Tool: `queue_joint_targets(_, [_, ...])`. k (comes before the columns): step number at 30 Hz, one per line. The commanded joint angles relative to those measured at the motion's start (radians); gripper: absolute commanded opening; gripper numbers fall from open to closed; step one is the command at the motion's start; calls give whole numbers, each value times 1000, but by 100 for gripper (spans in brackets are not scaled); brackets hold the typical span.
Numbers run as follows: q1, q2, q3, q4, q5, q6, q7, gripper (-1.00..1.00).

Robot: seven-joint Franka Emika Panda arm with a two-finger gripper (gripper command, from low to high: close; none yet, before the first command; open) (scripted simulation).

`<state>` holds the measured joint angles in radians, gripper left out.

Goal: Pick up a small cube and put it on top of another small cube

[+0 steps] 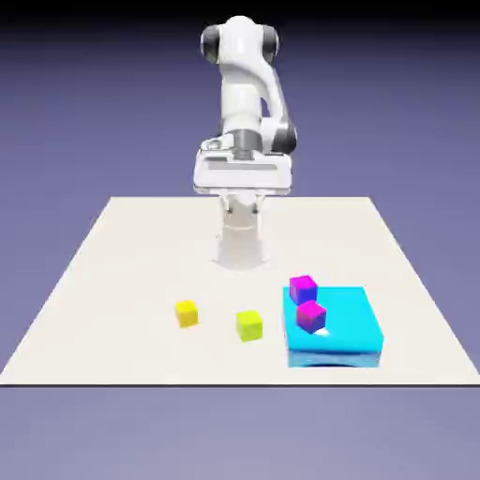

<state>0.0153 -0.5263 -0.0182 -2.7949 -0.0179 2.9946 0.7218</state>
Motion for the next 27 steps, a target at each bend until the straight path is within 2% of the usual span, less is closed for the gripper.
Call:
queue_joint_targets(1, [3, 36, -15, 13, -15, -35, -16, 0])
queue_joint_targets(20, [55, 725, -302, 251, -296, -703, -318, 0])
queue_joint_targets(22, [55, 725, -302, 251, -296, -704, -319, 0])
queue_joint_targets(27, [22, 895, -303, 222, -308, -504, -307, 0])
